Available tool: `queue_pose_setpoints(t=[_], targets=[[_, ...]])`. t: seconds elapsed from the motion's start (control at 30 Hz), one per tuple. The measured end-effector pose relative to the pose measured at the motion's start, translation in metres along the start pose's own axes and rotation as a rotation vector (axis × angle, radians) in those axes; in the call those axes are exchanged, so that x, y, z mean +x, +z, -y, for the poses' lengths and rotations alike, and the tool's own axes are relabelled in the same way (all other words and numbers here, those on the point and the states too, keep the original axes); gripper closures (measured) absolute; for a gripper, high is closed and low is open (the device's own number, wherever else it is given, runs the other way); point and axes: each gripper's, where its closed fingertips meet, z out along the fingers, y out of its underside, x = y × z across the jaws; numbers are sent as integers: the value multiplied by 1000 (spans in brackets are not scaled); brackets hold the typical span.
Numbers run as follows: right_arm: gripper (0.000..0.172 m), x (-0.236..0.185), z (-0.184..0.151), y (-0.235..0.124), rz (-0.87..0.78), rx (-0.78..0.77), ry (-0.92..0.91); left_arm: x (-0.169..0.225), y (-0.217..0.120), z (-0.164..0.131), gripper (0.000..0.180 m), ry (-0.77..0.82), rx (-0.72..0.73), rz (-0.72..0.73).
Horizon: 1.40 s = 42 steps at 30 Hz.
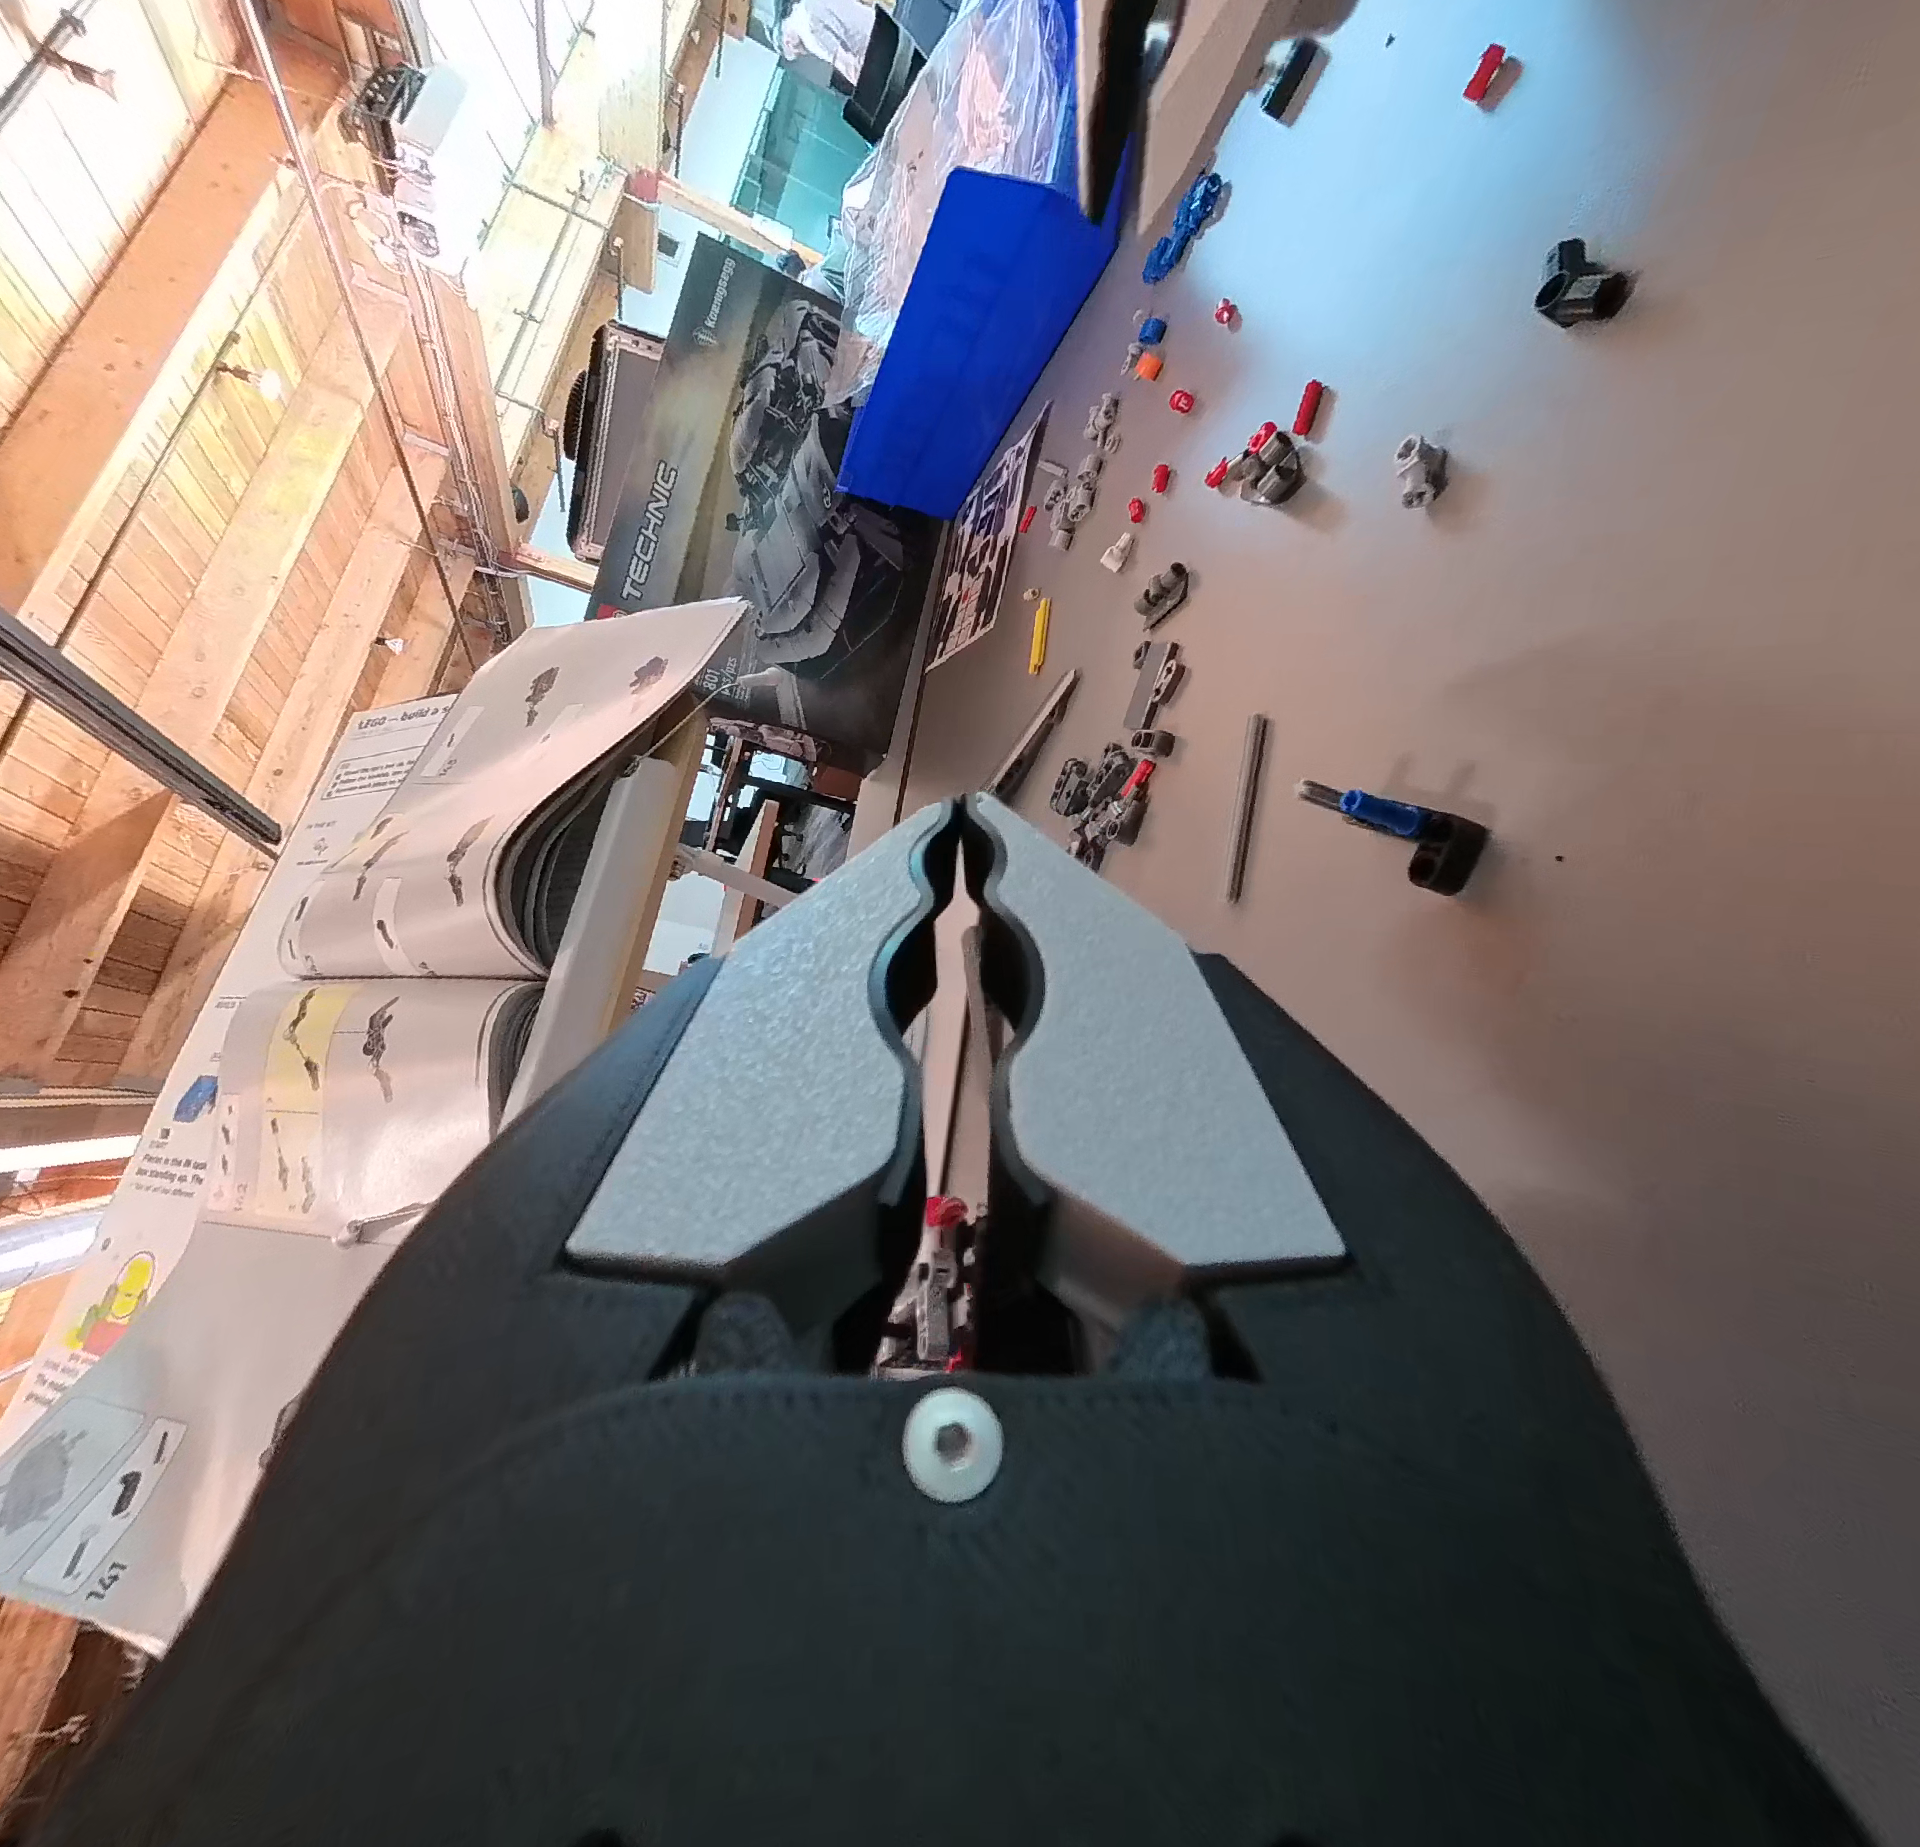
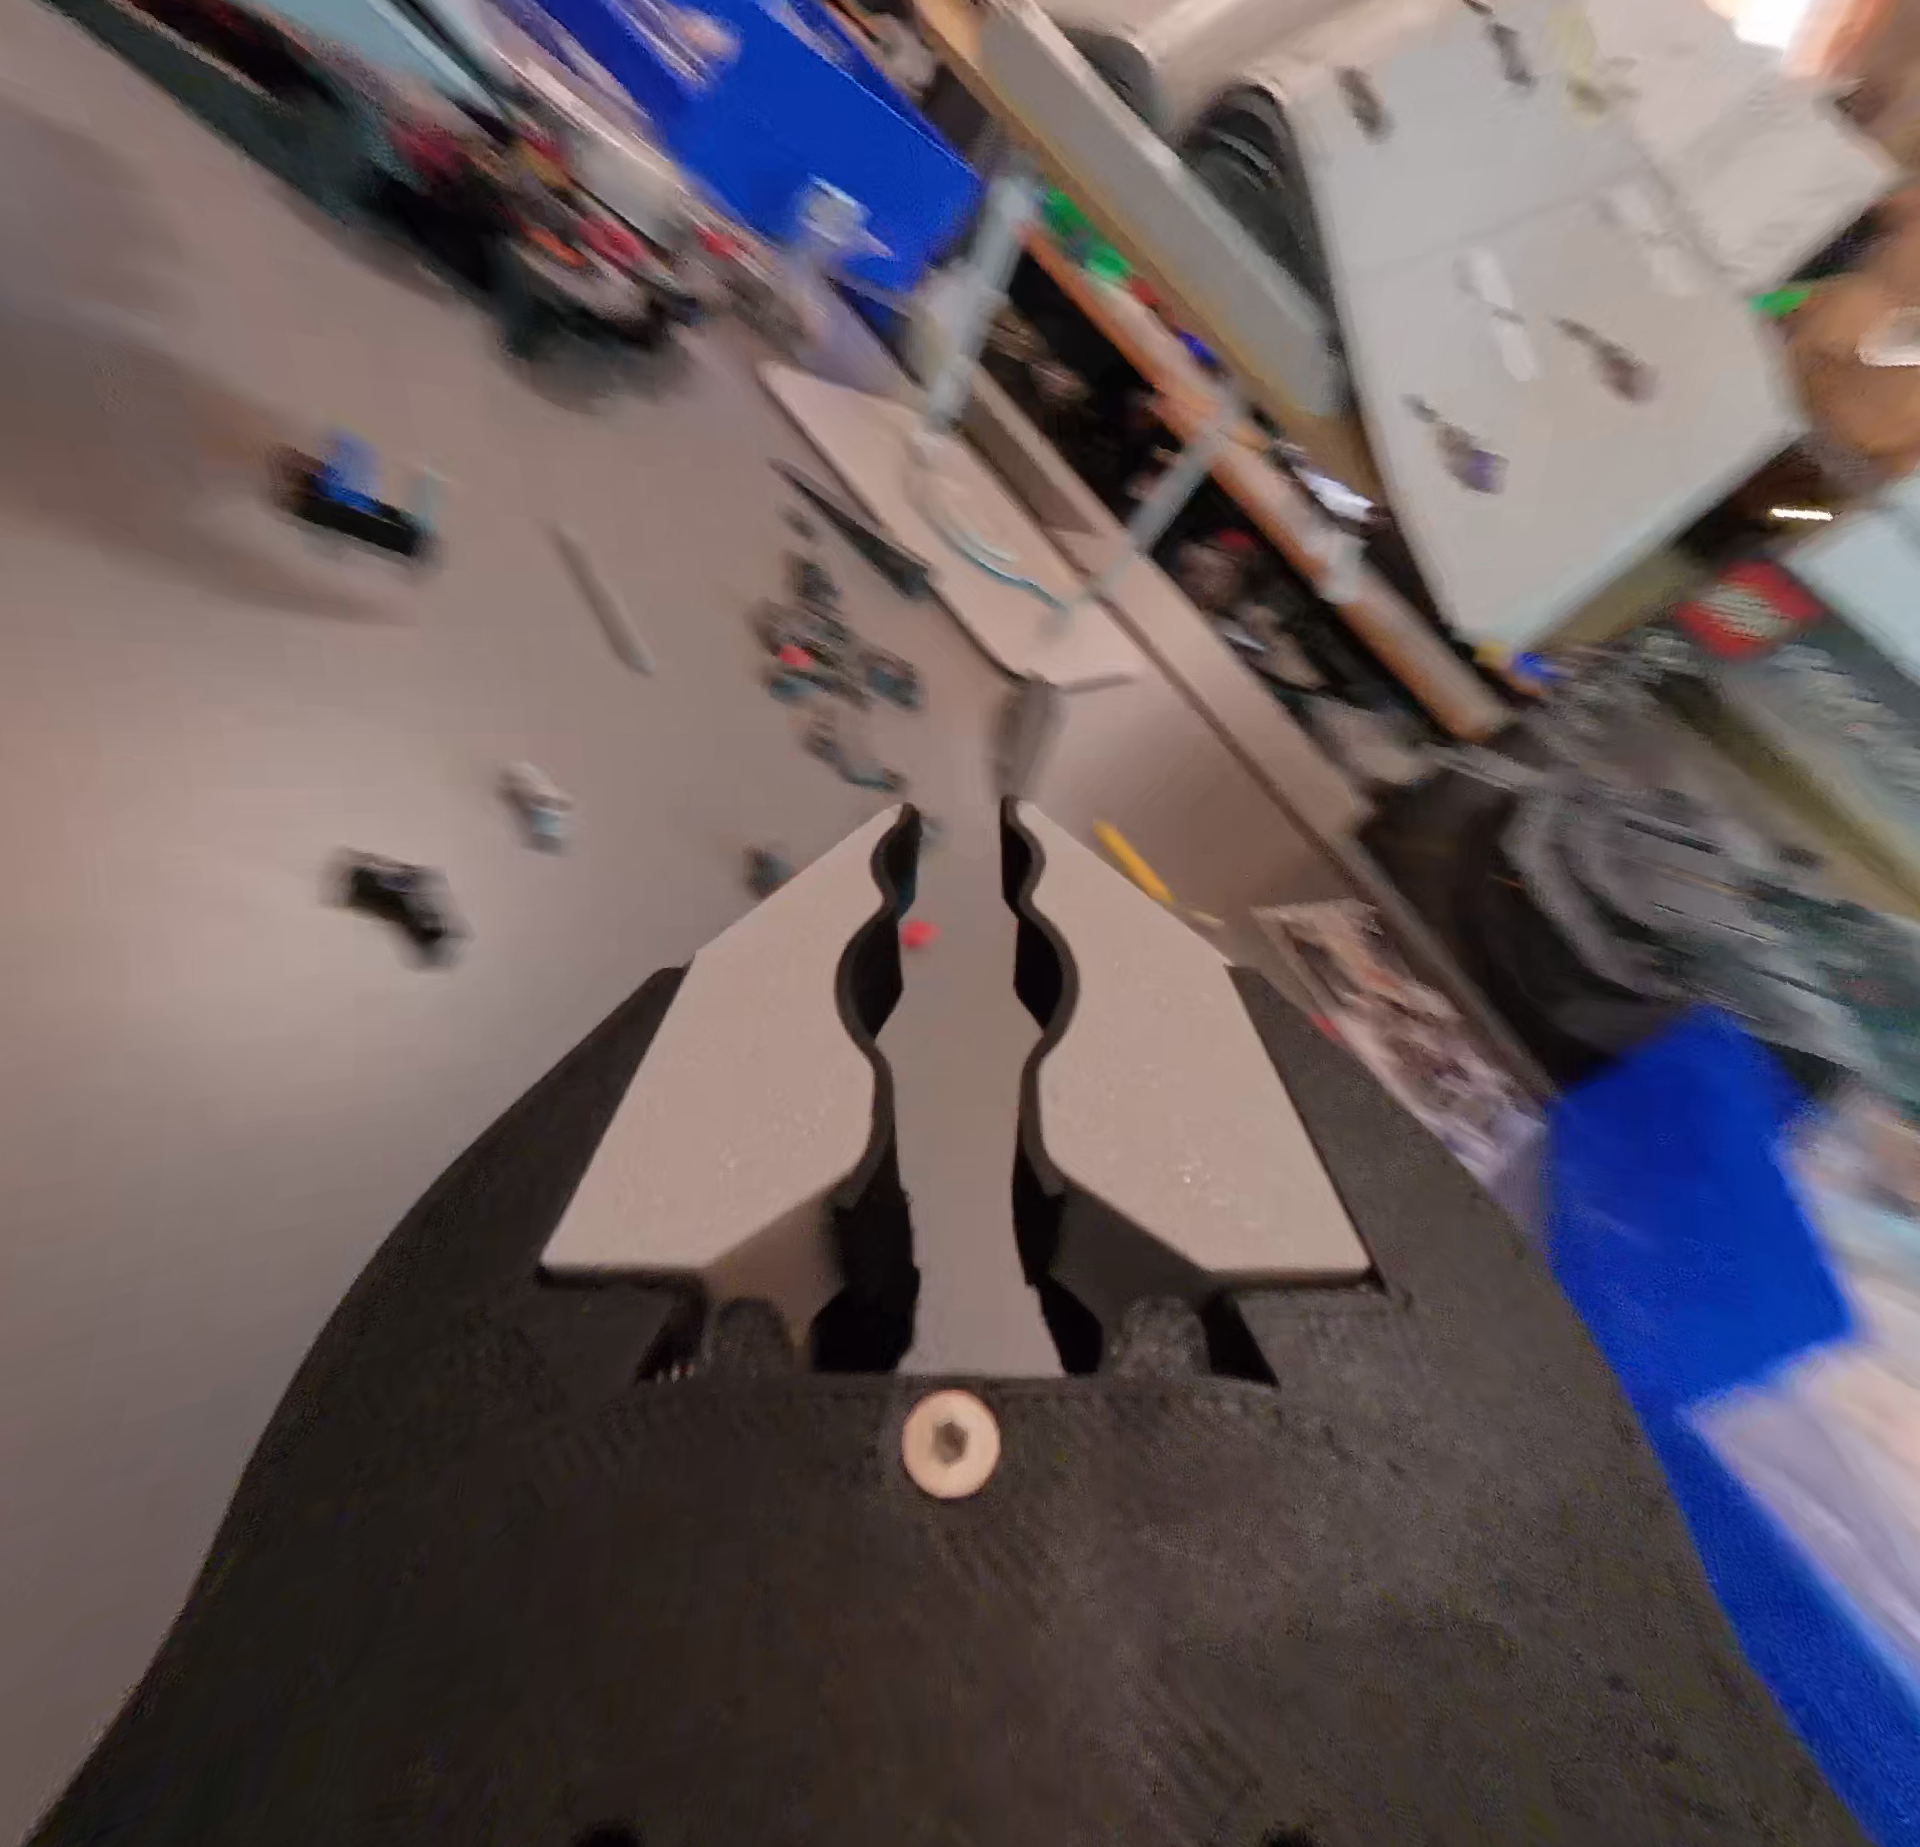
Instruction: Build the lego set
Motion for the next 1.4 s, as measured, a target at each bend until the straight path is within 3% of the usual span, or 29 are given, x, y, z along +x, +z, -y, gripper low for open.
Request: queue_pose_setpoints(t=[0.07,0.17,0.3,0.47,0.63,0.8,1.0,1.13,1.4], targets=[[156,-27,16,-10,205,59,75,-2,0,0,180,2,-2,8],[147,-64,10,-22,439,-38,89,-1,1,-2,180,-1,-9,4],[144,-96,2,-23,606,-122,62,4,4,-2,180,-3,-9,-15],[149,-103,-13,-11,634,-222,48,5,4,-3,180,-1,-14,-16],[168,-110,-13,-9,683,-230,97,10,5,1,180,0,1,-33],[171,-109,-12,-5,678,-240,148,20,2,28,179,124,72,-5],[172,-107,-1,2,685,-221,232,54,3,54,171,168,146,-101],[166,-113,2,1,678,-244,210,66,6,49,175,163,128,-148],[160,-132,20,-3,657,-172,188,42,18,24,180,51,58,-102]])
